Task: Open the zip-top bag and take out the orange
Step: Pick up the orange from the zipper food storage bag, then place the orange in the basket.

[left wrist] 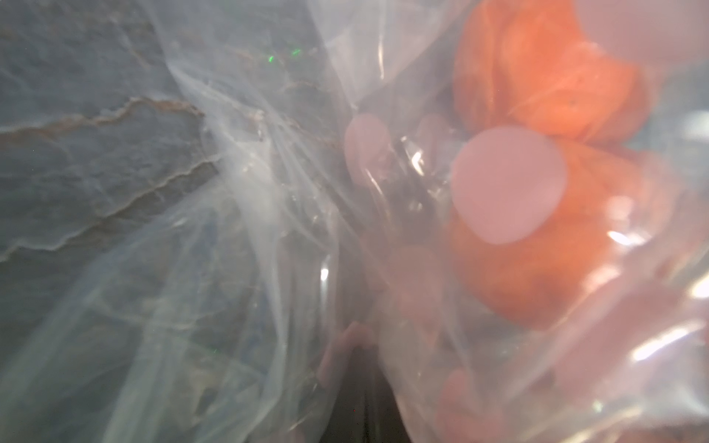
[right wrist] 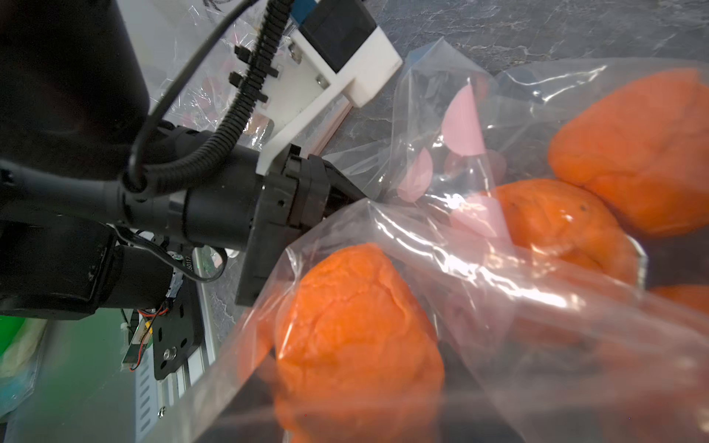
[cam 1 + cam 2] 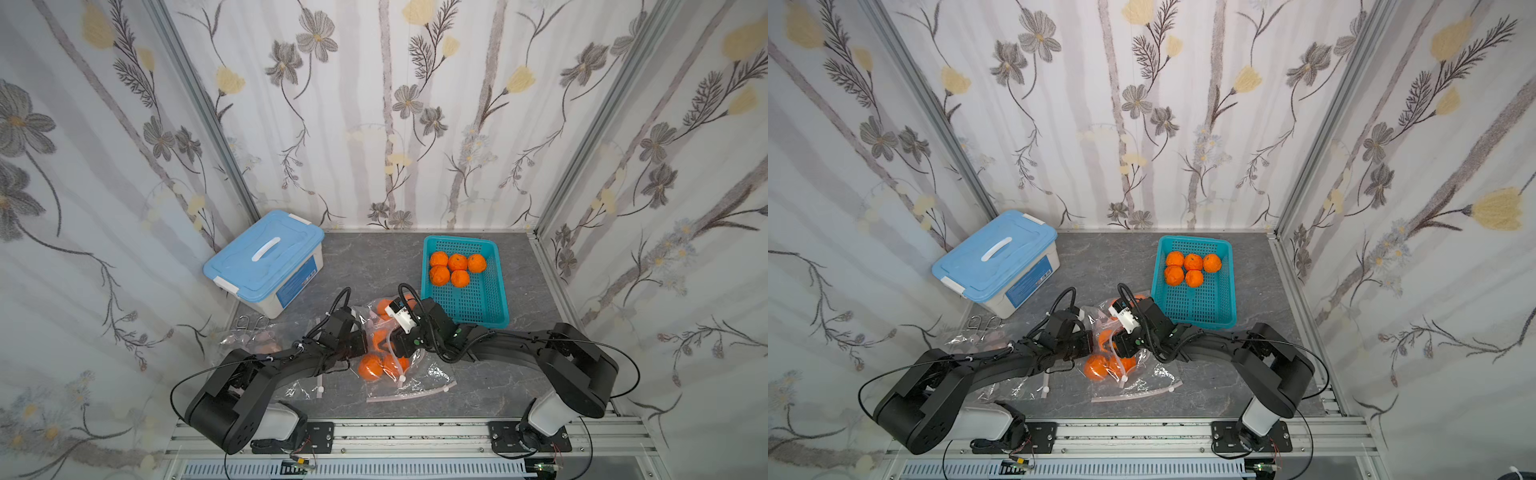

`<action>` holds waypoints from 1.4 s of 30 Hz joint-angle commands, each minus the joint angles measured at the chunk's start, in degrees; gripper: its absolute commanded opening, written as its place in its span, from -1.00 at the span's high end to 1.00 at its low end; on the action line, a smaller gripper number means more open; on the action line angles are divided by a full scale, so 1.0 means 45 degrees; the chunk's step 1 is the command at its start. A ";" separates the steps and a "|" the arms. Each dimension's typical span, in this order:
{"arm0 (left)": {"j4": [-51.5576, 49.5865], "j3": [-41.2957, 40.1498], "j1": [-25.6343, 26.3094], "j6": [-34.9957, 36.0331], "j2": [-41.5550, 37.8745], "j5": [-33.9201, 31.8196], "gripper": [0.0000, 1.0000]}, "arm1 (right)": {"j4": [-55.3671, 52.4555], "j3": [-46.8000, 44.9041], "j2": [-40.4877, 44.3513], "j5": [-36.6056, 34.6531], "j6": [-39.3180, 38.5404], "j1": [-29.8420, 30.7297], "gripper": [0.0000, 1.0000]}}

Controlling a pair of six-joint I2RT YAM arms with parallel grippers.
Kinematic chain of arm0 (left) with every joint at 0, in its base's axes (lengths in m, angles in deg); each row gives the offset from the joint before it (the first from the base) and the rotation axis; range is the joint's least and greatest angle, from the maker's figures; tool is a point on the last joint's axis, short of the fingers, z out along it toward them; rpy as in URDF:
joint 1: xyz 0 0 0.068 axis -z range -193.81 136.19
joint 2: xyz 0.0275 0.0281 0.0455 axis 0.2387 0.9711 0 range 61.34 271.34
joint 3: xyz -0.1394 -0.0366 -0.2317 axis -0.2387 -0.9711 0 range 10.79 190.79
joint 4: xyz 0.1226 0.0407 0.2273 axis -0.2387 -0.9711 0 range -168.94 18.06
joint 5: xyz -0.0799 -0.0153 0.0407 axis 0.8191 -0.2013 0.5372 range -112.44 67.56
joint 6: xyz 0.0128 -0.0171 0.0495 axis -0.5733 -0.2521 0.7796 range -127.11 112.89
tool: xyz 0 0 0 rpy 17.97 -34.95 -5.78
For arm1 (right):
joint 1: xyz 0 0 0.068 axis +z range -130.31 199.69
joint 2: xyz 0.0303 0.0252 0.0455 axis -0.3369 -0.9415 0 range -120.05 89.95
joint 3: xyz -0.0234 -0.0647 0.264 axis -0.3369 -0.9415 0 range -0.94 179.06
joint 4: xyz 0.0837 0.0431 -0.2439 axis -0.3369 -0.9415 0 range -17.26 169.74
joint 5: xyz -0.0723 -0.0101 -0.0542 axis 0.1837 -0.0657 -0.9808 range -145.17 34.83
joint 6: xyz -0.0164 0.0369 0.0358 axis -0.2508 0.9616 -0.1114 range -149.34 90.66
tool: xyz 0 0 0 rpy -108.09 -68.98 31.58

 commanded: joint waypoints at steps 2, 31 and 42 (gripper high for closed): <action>-0.1451 -0.0073 -0.0023 0.0019 0.0132 -0.0652 1.00 | -0.0990 -0.0652 0.1275 0.0194 -0.0570 -0.0354 -0.10; -0.0943 0.0003 -0.0027 0.0024 0.0526 -0.0213 1.00 | -0.5006 0.2967 0.0907 -0.8634 0.1206 -0.8138 -0.04; -0.1097 0.0000 -0.0032 0.0038 0.0187 -0.0211 1.00 | -0.5874 0.6424 -0.3344 -0.8430 0.1164 -0.8542 -0.11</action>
